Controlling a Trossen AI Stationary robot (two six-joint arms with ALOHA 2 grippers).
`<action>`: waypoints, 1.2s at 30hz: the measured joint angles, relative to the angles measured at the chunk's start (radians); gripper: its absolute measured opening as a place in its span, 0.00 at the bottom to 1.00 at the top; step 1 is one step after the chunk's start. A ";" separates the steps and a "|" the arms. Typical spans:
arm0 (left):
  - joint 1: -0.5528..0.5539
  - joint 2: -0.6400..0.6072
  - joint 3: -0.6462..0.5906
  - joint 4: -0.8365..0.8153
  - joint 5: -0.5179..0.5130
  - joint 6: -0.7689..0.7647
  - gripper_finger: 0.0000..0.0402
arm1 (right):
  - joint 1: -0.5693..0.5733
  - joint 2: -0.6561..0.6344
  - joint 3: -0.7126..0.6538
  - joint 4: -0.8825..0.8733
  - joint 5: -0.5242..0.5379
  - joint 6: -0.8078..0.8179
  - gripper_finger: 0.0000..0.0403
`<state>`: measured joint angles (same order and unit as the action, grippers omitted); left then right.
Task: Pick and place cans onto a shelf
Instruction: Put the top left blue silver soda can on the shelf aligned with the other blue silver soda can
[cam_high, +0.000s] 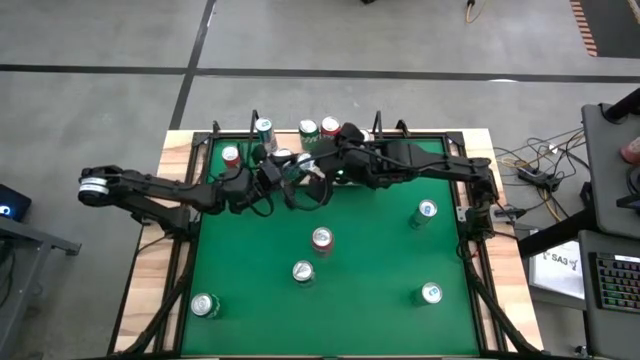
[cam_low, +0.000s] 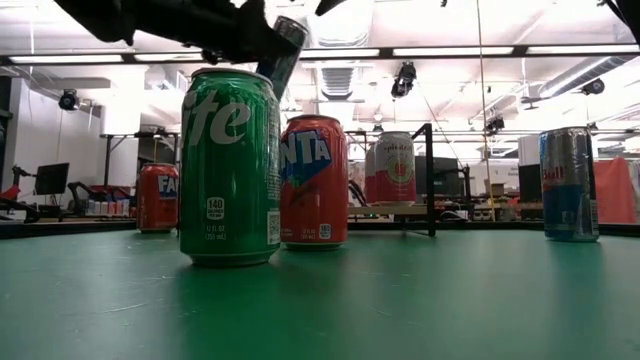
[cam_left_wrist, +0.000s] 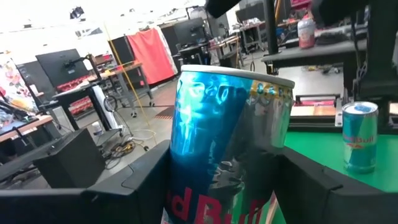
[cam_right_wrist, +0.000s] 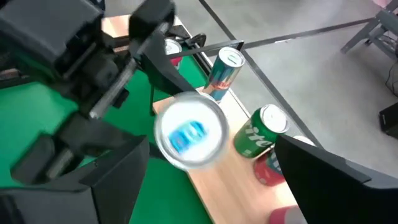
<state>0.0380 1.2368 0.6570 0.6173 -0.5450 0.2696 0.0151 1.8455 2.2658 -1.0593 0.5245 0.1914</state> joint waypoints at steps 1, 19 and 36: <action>0.000 -0.018 -0.013 0.003 0.002 -0.004 0.54 | 0.000 -0.009 0.000 -0.008 0.000 0.000 0.83; -0.001 -0.366 -0.302 0.070 0.031 -0.159 0.54 | 0.000 -0.047 -0.032 -0.067 0.002 -0.009 0.81; -0.002 -0.545 -0.458 0.148 0.064 -0.300 0.54 | 0.000 -0.048 -0.259 0.208 -0.009 -0.083 0.81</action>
<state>0.0357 0.6916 0.1993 0.7656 -0.4813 -0.0307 0.0151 1.7977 2.0065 -0.8510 0.5156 0.1082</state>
